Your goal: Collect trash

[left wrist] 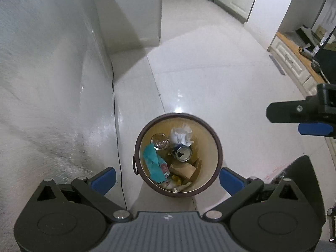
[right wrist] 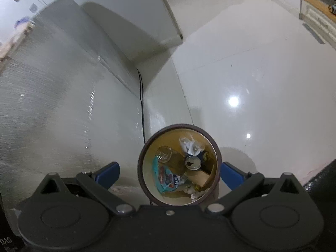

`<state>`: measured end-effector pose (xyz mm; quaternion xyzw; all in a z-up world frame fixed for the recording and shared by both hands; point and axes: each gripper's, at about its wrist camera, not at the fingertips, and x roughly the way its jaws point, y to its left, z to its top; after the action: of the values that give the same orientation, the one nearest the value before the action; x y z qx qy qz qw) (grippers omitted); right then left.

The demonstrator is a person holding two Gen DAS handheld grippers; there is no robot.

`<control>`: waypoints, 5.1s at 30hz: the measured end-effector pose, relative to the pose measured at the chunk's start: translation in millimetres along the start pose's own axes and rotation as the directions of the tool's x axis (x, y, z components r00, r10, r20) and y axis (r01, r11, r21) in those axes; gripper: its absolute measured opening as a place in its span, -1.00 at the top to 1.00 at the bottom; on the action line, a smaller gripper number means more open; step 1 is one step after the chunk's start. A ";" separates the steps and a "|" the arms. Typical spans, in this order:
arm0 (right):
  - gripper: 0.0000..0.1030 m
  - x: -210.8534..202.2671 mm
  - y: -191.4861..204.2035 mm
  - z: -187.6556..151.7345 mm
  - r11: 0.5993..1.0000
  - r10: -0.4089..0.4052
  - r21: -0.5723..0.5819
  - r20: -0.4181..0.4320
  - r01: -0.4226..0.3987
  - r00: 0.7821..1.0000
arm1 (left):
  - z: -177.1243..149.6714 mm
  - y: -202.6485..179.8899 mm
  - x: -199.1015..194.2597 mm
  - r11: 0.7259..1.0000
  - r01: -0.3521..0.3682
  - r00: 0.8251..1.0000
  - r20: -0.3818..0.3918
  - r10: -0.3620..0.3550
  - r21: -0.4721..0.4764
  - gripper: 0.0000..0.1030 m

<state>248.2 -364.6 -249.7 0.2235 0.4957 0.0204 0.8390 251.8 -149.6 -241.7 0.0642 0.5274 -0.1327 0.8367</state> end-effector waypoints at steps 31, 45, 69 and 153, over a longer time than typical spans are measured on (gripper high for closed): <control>-1.00 -279.7 87.0 -69.0 0.981 0.125 -0.186 0.401 -0.053 0.907 | -65.9 -0.6 -301.8 0.997 -0.038 0.894 0.443 0.066 -0.072 -1.00; -1.00 -302.7 116.8 -116.8 0.969 0.118 -0.248 0.440 -0.005 0.890 | -112.0 37.3 -327.8 0.988 -0.080 0.891 0.435 0.131 -0.135 -1.00; -1.00 -298.8 130.6 -171.5 0.942 -0.010 -0.304 0.400 0.143 0.917 | -154.5 45.0 -324.4 0.986 -0.097 0.916 0.376 0.142 -0.137 -1.00; -1.00 -299.5 122.3 -179.0 0.939 -0.069 -0.282 0.412 0.199 0.909 | -153.3 30.3 -326.0 0.986 -0.114 0.909 0.388 0.152 -0.119 -1.00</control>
<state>-31.5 -267.8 -28.1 0.0502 0.3202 -0.0041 0.9460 -5.3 -32.4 -16.1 0.0323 0.3476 -0.0607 0.9351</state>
